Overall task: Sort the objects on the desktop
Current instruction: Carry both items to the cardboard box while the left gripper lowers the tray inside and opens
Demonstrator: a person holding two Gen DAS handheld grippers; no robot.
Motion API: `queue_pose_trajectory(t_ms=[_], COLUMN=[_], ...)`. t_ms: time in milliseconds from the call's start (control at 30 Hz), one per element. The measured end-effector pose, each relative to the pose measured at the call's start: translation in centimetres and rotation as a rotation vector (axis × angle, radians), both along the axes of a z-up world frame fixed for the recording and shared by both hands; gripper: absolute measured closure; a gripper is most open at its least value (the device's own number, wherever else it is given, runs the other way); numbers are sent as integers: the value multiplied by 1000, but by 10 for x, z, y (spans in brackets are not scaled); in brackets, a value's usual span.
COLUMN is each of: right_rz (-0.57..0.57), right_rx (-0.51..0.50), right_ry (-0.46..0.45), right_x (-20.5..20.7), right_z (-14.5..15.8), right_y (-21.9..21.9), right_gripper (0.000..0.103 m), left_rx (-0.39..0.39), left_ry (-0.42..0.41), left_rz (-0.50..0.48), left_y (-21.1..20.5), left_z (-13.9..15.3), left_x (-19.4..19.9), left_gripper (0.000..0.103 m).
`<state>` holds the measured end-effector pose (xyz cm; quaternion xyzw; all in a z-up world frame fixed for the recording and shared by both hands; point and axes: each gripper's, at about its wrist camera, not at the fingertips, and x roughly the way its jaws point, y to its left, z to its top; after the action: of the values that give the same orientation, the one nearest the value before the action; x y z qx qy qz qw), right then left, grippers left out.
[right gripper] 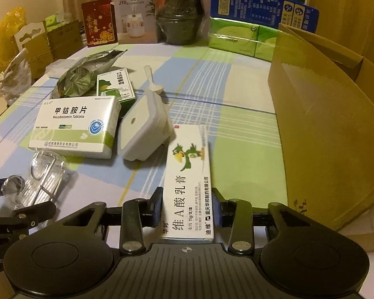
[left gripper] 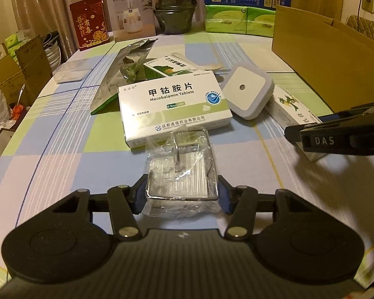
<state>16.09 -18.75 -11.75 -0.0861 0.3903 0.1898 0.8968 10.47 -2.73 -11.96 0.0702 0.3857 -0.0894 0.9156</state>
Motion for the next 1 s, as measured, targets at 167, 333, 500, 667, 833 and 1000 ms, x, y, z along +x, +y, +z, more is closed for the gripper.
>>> queue_pose_trajectory(t_ms=[167, 333, 500, 667, 833, 1000], right_rz=[-42, -75, -65, -93, -120, -185], right_rx=[-18, 1, 26, 85, 99, 103], right_ry=[-12, -15, -48, -80, -137, -185], right_x=[-7, -25, -46, -62, -74, -73], right_z=[4, 13, 36, 72, 111, 143], right_y=[-9, -22, -26, -40, -62, -98], right_gripper=[68, 68, 68, 68, 68, 68], left_rx=[-25, -65, -69, -72, -89, -108], left_ry=[4, 15, -21, -47, -71, -101], left_rz=[-14, -30, -52, -60, -89, -159], left_y=[-3, -8, -18, -24, -44, -83], left_z=[3, 9, 28, 54, 84, 117], left_x=[0, -2, -11, -28, -42, -49], left_gripper=[53, 54, 54, 54, 54, 54])
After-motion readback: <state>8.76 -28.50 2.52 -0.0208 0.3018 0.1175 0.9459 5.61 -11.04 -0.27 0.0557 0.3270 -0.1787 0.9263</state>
